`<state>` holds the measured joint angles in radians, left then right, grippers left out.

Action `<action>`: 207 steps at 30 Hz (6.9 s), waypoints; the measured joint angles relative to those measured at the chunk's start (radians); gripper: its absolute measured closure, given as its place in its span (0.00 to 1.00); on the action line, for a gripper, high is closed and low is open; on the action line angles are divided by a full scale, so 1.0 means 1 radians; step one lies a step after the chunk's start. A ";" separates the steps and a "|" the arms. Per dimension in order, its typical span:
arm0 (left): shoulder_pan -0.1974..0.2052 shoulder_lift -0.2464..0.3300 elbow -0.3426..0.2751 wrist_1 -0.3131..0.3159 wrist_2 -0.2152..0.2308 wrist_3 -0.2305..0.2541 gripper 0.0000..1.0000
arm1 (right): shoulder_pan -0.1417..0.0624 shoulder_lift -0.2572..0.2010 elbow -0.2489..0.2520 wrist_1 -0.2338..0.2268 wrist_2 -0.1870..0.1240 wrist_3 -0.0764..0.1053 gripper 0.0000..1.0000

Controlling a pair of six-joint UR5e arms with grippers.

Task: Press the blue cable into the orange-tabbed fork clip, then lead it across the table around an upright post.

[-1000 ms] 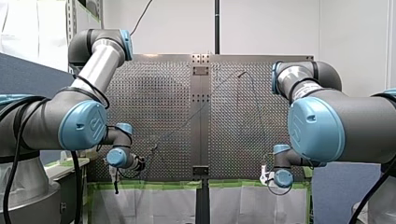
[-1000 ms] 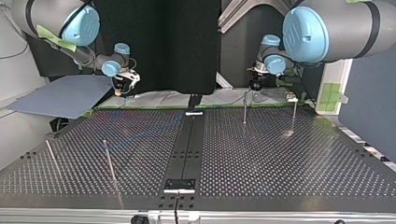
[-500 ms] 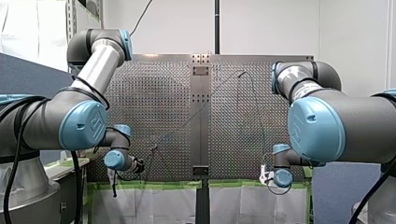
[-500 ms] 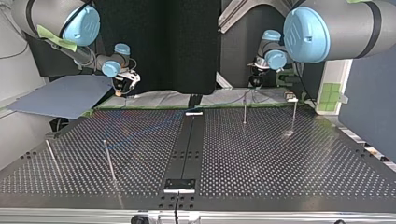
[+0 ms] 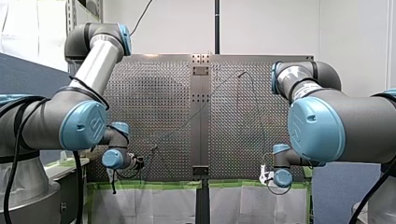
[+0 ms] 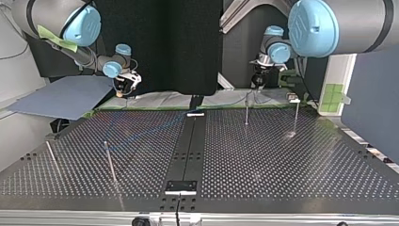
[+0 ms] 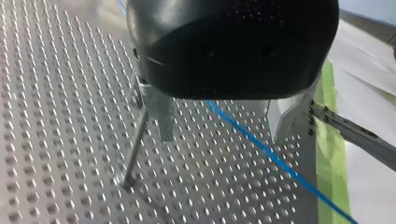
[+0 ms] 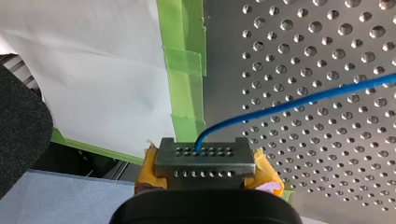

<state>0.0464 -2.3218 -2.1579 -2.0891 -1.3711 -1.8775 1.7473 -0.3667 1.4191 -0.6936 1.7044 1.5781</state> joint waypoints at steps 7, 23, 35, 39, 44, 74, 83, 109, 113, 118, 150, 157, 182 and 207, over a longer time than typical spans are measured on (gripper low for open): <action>-0.010 0.075 -0.048 -0.039 -0.004 0.061 0.00 | 0.000 0.000 0.000 0.001 0.000 0.000 0.99; -0.026 0.156 -0.077 -0.073 0.018 0.181 0.00 | 0.000 -0.001 0.000 0.001 -0.001 0.001 0.99; -0.043 0.157 -0.075 -0.074 0.101 0.189 0.00 | 0.001 0.000 0.000 0.000 -0.001 0.001 0.99; -0.044 0.157 -0.074 -0.072 0.110 0.188 0.00 | 0.001 0.000 0.000 0.000 -0.001 0.000 0.99; -0.044 0.157 -0.074 -0.069 0.105 0.177 0.00 | 0.001 -0.001 -0.001 0.001 -0.002 0.000 0.99; -0.045 0.158 -0.075 -0.090 0.065 0.166 0.00 | 0.001 0.000 -0.002 0.003 -0.012 0.000 0.99; -0.075 0.219 -0.078 -0.176 0.062 0.251 0.00 | 0.001 0.000 -0.001 0.005 -0.012 0.000 0.99; -0.257 0.483 0.039 -0.363 -0.101 0.144 0.00 | 0.000 0.000 -0.001 0.005 -0.029 0.001 0.99; -0.264 0.525 0.070 -0.405 -0.101 0.103 0.00 | 0.000 0.000 -0.001 0.005 -0.029 0.001 0.99; -0.272 0.580 0.114 -0.460 -0.074 0.084 0.00 | 0.000 0.000 -0.001 0.005 -0.031 0.001 0.99; -0.447 0.842 0.440 -0.791 -0.184 0.082 0.00 | 0.000 0.000 -0.001 0.005 -0.052 0.010 0.99; -0.519 0.775 0.512 -0.863 -0.255 0.134 0.00 | 0.000 0.000 -0.001 0.005 -0.057 0.016 0.99; -0.695 0.665 0.760 -1.057 -0.189 0.030 0.00 | 0.004 0.000 -0.001 0.005 -0.067 0.019 0.99; -0.708 0.462 1.013 -1.161 -0.155 -0.068 0.00 | 0.010 0.000 -0.002 0.005 -0.068 0.020 0.99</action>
<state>-0.6620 -1.8602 -1.1451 -3.2504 -1.5258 -1.9451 1.7573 -0.3664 1.4171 -0.6890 1.6369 1.5986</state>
